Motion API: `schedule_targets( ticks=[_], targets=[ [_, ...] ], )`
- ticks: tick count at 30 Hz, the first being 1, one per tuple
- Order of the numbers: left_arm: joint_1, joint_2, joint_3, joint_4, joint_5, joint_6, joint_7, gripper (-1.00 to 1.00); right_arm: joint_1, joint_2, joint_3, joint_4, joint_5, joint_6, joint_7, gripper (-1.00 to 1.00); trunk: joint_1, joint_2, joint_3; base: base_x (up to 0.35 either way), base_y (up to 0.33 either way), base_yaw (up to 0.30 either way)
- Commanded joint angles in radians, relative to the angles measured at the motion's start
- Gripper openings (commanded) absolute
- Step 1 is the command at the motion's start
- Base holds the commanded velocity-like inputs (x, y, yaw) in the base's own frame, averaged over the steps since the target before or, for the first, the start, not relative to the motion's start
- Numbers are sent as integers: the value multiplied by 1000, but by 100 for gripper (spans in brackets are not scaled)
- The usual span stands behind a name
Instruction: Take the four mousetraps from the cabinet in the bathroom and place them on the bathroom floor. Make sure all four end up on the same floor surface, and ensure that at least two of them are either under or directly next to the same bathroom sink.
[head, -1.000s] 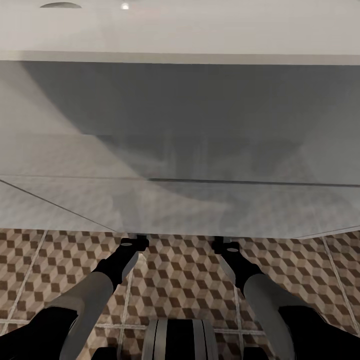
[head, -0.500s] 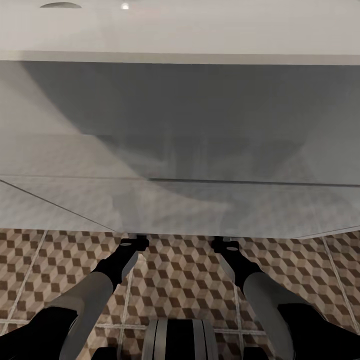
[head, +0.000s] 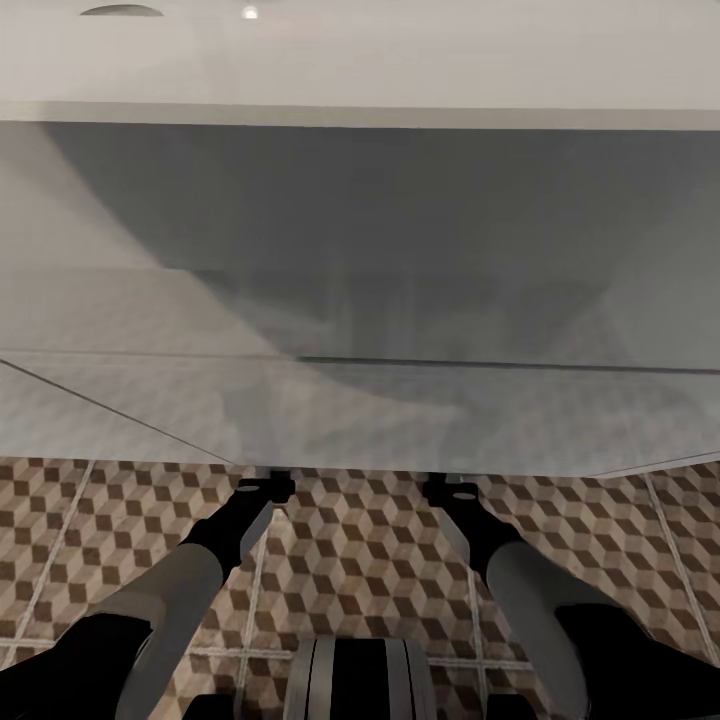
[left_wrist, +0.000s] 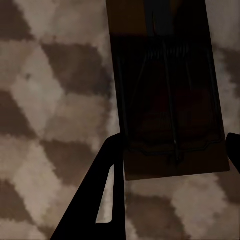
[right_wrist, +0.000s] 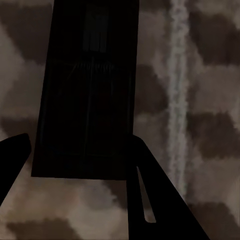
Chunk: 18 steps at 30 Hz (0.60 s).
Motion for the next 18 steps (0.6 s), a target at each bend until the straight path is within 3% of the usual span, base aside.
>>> schedule_targets(
  ticks=[1,10,18],
  targets=[
    [0,1,-9,-2,9,6,10,-100,-2,0,-1,1,3,10,-3,-100,0,0,-1,0,0,0],
    [0,0,-9,-2,9,6,10,-100,-11,0,-1,23,-1,18,-3,-100,0,0,-1,0,0,0],
    [0,-1,-9,-2,9,6,10,-100,-12,0,-1,25,-35,16,-3,-100,0,0,-1,0,0,0]
  ],
)
